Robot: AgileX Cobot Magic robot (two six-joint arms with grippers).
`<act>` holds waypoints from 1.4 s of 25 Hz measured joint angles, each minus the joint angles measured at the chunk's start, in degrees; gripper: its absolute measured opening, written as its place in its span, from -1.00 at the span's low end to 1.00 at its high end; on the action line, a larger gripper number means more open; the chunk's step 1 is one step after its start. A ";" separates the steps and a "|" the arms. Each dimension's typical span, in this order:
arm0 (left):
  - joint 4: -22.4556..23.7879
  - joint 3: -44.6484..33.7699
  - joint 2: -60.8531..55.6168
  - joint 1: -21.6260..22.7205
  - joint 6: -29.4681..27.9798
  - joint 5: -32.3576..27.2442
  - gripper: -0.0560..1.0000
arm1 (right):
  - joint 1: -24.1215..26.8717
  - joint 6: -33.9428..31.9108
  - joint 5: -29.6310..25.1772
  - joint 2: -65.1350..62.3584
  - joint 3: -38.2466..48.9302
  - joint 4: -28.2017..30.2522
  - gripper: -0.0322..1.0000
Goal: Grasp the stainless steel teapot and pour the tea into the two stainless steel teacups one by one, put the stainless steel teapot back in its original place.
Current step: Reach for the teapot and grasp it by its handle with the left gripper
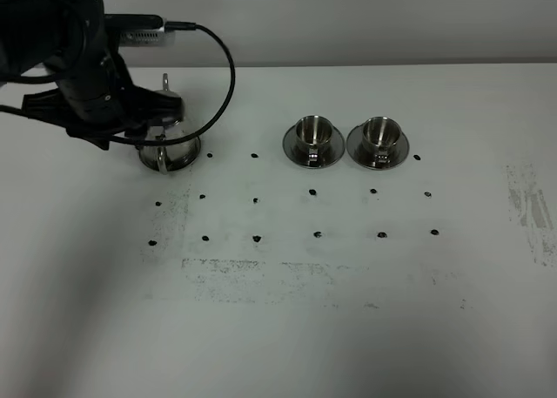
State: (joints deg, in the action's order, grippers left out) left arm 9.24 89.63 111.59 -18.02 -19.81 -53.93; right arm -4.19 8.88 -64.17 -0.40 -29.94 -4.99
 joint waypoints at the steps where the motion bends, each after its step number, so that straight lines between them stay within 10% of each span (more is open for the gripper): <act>1: -0.50 1.15 1.21 -0.20 -0.06 0.13 -0.15 | 0.00 0.00 0.00 0.00 0.00 0.00 -0.04; 19: -0.94 3.88 12.50 -5.04 -0.18 8.17 -0.15 | 0.00 0.00 0.00 0.00 0.00 0.00 -0.04; 35: 8.05 3.88 12.83 -5.04 2.93 3.67 -0.15 | 0.00 0.00 0.00 0.00 0.00 0.00 -0.04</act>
State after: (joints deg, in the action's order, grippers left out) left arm 17.30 93.51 124.42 -23.05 -16.88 -50.26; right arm -4.19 8.88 -64.17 -0.40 -29.94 -4.99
